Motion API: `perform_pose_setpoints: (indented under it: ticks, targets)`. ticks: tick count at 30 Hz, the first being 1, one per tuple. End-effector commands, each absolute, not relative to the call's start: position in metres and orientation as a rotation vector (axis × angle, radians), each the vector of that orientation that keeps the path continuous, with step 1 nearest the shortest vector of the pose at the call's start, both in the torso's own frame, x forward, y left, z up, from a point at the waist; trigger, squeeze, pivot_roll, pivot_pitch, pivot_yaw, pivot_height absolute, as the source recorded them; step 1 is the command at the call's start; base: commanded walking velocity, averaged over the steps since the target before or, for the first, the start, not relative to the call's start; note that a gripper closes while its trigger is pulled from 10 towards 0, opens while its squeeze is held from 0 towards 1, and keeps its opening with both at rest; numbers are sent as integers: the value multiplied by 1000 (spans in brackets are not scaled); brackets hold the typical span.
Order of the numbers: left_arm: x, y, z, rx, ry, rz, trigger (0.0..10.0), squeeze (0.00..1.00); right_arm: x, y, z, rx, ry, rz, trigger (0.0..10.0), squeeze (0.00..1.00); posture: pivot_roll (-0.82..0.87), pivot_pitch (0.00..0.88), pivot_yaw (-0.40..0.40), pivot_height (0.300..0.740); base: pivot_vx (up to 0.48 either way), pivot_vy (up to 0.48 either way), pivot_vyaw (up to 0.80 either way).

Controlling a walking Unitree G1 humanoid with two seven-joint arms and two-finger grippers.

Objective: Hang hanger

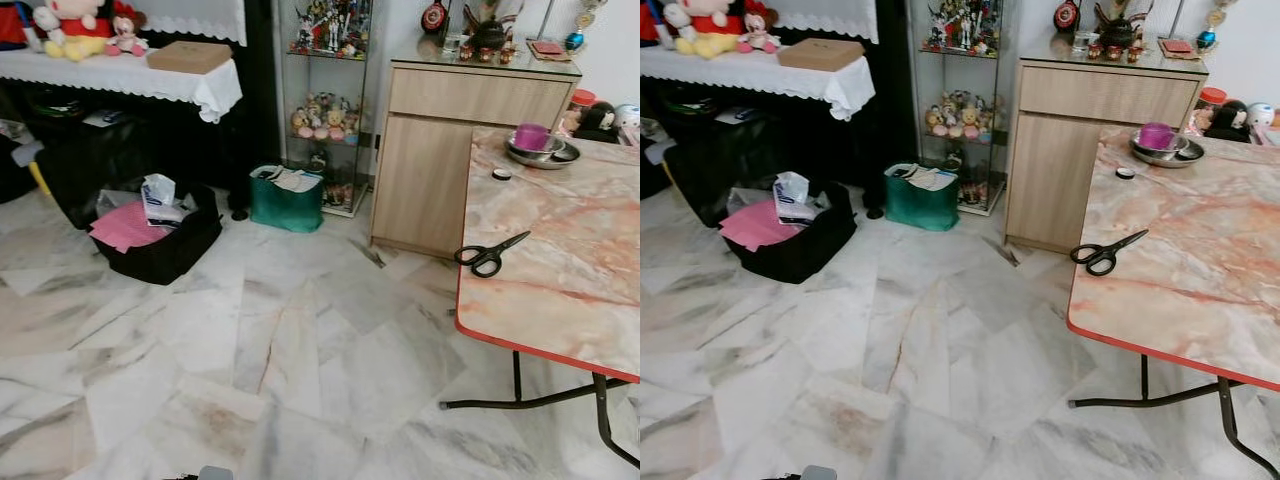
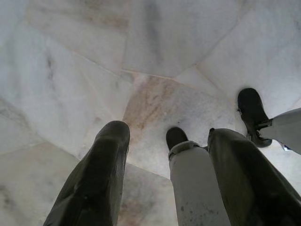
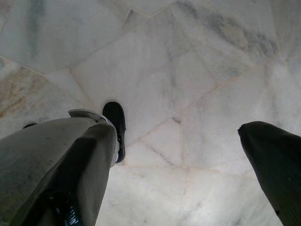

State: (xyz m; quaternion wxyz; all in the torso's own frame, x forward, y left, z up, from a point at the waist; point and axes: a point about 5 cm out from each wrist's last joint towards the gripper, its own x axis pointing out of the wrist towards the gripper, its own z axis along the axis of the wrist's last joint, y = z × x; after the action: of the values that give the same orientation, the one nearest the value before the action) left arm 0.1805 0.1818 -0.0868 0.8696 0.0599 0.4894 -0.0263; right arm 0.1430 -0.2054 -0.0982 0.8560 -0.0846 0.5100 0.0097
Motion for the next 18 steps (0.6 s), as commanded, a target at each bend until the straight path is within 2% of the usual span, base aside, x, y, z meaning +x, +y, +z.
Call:
perform_pose_setpoints:
  ticks: [1, 9, 18]
  targets:
    - [138, 239, -93, 74, 1067, 119, 10000, 0, 190, -181, -83, -5, 1023, -69, 10000, 0, 251, 0, 28, 740, 0, 0, -788]
    - [130, 242, -95, 96, 1089, 109, 10000, 0, 180, -177, -88, -10, 1039, -48, 10000, 0, 199, 0, 56, 740, 0, 0, -788]
    - [129, 234, -97, 84, 1083, 90, 10000, 0, 177, -187, -88, 6, 1028, -98, 10000, 0, 173, 0, 51, 740, 0, 0, -786]
